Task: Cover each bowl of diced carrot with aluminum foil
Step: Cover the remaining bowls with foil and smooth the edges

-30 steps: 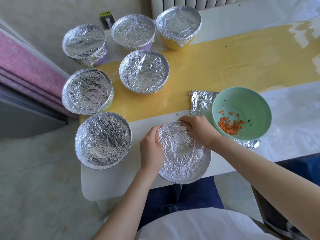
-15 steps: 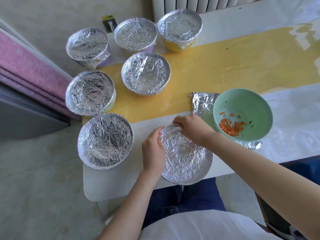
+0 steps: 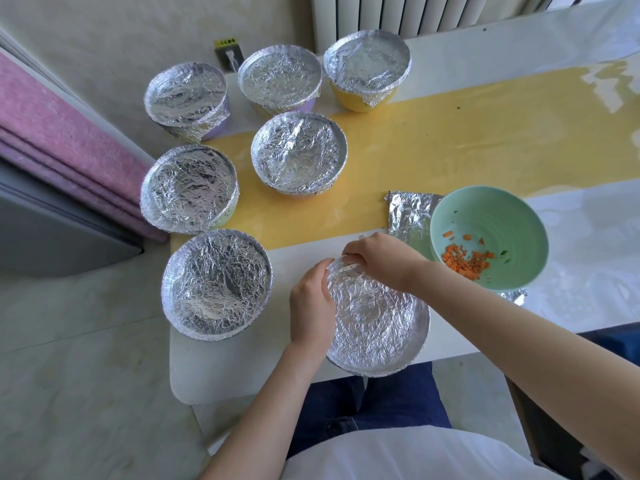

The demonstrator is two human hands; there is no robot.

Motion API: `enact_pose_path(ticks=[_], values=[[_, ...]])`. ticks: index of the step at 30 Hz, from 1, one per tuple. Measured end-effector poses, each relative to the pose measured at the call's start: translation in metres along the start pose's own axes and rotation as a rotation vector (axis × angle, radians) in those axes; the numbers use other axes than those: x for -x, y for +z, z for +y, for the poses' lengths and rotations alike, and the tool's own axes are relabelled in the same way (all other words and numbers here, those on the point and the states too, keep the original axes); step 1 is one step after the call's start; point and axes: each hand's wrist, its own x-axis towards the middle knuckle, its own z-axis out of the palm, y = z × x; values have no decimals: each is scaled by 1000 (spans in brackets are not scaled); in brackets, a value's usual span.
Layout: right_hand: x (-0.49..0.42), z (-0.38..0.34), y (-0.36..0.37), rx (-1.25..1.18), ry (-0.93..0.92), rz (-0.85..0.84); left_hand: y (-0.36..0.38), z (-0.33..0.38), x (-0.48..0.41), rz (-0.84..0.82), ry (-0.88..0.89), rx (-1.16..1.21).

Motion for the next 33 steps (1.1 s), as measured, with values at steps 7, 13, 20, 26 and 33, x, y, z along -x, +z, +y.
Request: enact_pose_path(ticks=[7, 13, 20, 26, 33], values=[[1, -4, 2, -31, -39, 33, 0, 2, 1, -17, -46, -7], [4, 1, 9, -75, -14, 41, -4, 5, 2, -75, -50, 9], [20, 8, 8, -243, 61, 140, -11, 3, 15, -138, -32, -61], [20, 10, 13, -250, 59, 253, -7, 6, -6, -165, -10, 20], [27, 8, 12, -269, 66, 255, -4, 3, -9, -124, 22, 17]])
